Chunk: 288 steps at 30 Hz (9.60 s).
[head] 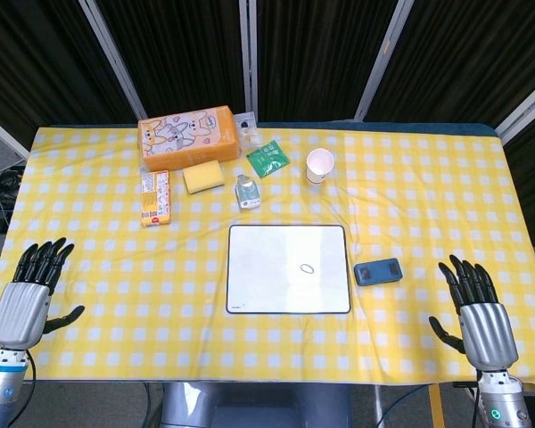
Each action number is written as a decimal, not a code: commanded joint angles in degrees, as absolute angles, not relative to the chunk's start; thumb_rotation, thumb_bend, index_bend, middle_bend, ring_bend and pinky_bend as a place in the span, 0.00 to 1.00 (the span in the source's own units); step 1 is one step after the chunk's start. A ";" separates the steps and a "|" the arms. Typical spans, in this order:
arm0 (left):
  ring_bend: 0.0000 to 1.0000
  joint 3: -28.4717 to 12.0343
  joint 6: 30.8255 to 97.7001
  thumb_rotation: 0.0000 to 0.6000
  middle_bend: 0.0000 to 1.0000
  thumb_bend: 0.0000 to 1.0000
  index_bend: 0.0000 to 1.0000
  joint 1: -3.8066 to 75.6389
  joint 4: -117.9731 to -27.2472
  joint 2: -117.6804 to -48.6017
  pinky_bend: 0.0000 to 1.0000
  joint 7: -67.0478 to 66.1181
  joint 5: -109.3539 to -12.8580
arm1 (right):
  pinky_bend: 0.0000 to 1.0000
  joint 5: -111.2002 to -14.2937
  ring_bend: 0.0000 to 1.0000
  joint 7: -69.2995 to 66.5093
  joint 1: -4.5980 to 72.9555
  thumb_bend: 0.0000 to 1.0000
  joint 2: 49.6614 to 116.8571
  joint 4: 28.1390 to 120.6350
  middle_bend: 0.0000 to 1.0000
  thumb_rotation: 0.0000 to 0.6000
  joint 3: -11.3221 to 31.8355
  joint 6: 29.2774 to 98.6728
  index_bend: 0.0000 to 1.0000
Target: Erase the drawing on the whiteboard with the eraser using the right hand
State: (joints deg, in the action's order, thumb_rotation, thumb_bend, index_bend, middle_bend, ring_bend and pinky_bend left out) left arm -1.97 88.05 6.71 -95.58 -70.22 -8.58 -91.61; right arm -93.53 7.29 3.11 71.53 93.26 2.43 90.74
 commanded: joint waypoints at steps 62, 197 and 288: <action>0.00 -3.02 85.97 1.00 0.00 0.01 0.00 7.89 -94.69 -70.53 0.00 -8.16 -89.08 | 0.00 -61.60 0.00 28.47 29.47 0.17 76.57 90.67 0.11 1.00 8.08 50.37 0.28; 0.00 -2.68 82.75 1.00 0.00 0.01 0.00 9.55 -94.35 -69.65 0.00 -4.04 -86.66 | 0.77 -54.85 0.71 15.22 43.59 0.29 102.39 81.47 0.71 1.00 13.65 49.23 0.83; 0.00 -2.74 82.90 1.00 0.00 0.01 0.00 9.65 -94.55 -69.81 0.00 -4.43 -86.80 | 0.77 -56.90 0.71 4.36 39.51 0.29 98.53 75.75 0.71 1.00 13.37 51.08 0.83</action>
State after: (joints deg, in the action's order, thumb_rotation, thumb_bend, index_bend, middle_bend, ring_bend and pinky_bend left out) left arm -2.74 82.89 9.66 -94.54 -69.82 -4.43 -86.79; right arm -57.08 4.37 39.67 98.67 75.81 13.35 51.11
